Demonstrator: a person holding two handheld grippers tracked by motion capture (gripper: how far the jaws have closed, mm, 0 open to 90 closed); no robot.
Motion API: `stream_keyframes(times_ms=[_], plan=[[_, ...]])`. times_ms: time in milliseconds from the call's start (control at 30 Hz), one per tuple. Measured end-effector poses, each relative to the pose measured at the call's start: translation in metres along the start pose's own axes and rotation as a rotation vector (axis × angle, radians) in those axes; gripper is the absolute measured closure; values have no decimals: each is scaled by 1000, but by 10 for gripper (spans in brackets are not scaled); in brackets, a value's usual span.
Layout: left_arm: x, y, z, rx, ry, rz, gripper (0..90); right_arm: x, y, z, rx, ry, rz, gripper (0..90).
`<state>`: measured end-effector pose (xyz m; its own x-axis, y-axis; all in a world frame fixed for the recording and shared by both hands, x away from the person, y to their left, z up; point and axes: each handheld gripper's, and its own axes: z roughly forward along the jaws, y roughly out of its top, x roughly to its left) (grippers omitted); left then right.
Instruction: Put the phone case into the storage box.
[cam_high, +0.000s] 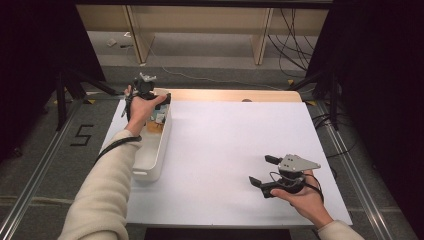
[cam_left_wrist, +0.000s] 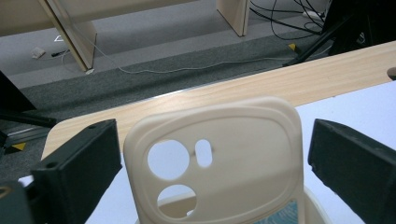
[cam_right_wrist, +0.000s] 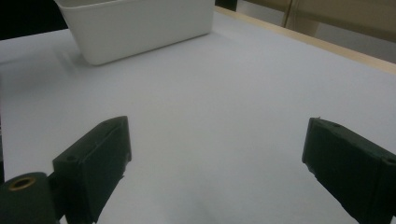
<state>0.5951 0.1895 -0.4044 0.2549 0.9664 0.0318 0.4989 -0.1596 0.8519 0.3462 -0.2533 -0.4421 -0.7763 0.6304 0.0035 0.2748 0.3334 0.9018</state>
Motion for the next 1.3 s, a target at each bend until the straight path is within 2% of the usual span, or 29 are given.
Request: stream_keyframes(times_ms=[367,833,1300], plan=[[0,7,-8,-23,-10,-8,0,0,0,0,1,-1,1,89],[-4,13,-26,-32,-53,20,0,0,0,0,-1,-3,0,89],[-13,-1,-52,-51,-121,32,5,-3,1,-1,-1,-14,7,89]])
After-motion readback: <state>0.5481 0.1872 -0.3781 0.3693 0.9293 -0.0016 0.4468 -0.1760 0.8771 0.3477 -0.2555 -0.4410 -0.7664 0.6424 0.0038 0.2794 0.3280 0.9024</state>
